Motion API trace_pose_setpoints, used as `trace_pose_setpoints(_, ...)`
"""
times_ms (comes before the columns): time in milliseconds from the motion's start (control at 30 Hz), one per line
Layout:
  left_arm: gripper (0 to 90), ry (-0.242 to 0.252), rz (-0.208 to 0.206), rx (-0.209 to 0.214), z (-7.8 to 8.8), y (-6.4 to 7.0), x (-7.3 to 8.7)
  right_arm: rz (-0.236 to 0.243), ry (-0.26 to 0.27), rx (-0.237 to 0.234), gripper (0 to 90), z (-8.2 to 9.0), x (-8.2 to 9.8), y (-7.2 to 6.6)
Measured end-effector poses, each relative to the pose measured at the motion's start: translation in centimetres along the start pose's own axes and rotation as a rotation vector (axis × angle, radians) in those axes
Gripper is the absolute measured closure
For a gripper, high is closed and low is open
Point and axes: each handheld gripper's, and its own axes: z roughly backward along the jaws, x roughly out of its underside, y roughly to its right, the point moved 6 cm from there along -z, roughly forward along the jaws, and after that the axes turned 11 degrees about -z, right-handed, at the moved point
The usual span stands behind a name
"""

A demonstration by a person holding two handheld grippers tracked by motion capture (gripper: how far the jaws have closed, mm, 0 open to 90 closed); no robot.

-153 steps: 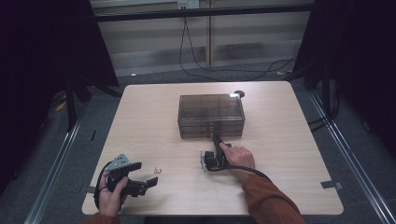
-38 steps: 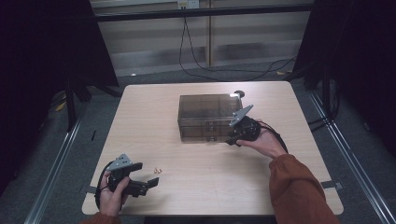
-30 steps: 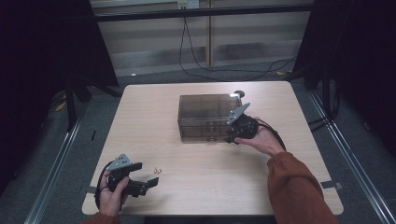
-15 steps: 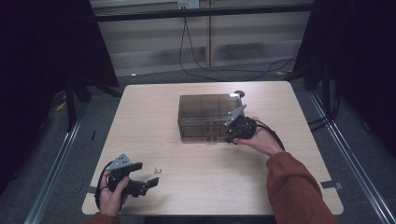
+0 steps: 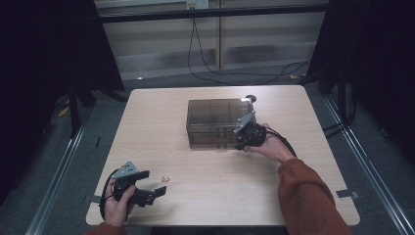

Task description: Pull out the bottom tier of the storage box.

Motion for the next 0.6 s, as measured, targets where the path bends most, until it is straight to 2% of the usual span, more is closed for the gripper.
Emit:
trace_pose_setpoints(67,2.4,0.000,0.000,0.000,0.01,0.00,0.00,-0.017,-0.003,-0.002,69.7,-0.09,0.08,0.00)
trace_pose_setpoints(133,2.4,-0.001,0.000,0.000,-0.01,-0.02,0.01,-0.002,0.000,-0.008,70.7,-0.15,0.04,0.16)
trace_pose_setpoints(333,2.4,-0.001,0.001,-0.001,0.02,-0.02,0.01,0.028,-0.032,-0.009,73.3,-0.32,-0.16,0.17)
trace_pose_setpoints(600,2.4,-0.001,0.001,0.001,0.02,-0.02,0.02,0.042,-0.046,-0.032,73.1,-0.48,-0.07,0.15)
